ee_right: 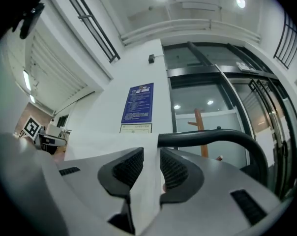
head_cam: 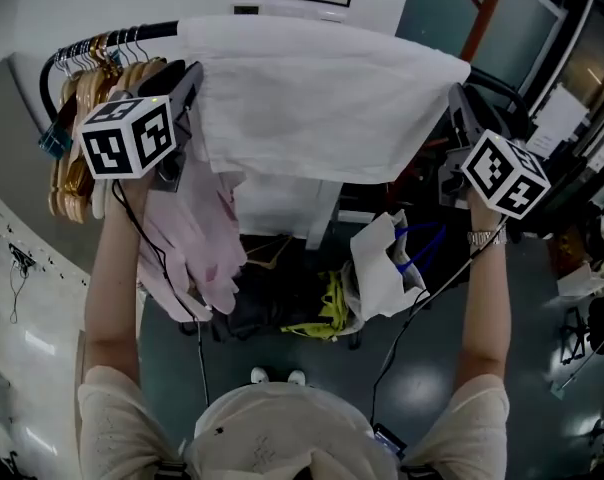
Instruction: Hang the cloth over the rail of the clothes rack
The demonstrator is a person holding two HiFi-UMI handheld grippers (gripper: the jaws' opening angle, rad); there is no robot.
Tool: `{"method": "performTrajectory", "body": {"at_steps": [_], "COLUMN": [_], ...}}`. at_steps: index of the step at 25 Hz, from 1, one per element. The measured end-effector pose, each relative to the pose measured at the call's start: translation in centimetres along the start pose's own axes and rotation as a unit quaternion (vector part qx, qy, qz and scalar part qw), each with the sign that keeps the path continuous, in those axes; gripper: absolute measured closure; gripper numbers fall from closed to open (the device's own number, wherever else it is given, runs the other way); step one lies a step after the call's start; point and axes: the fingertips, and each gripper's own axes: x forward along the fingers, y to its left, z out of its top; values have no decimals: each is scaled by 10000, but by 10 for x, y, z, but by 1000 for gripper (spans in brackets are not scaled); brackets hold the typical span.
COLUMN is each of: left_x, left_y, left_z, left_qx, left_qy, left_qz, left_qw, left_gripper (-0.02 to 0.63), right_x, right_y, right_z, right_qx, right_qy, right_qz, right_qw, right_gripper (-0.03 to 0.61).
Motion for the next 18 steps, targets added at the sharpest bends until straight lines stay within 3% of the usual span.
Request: {"method": "performTrajectory", "body": {"at_steps": [5, 7, 11, 15, 18], "left_x": [7, 11, 14, 9, 13], "left_y": [-1, -3, 5, 10, 2], "left_z": [13, 16, 21, 23, 14], "left_qx": [-130, -209, -348, -240, -270], "left_qy": [15, 71, 66, 31, 222], "left_qz": [-237, -316, -123, 125, -132], "left_qw": [9996, 9993, 9993, 9996, 9993], "left_gripper": [514, 515, 600, 598, 588], "right_x": [14, 13, 11, 9, 10], "right_y": [-1, 0, 2, 3, 1], "right_z": [2, 6, 12, 17, 10], "right_qx": [433, 478, 424, 489, 496], "right_qy": [99, 47, 67, 70, 129], "right_qz": [329, 311, 324, 358, 354], "right_qw": [9985, 9984, 9986, 9981, 9981], "right_gripper": [486, 540, 557, 557, 557]}}
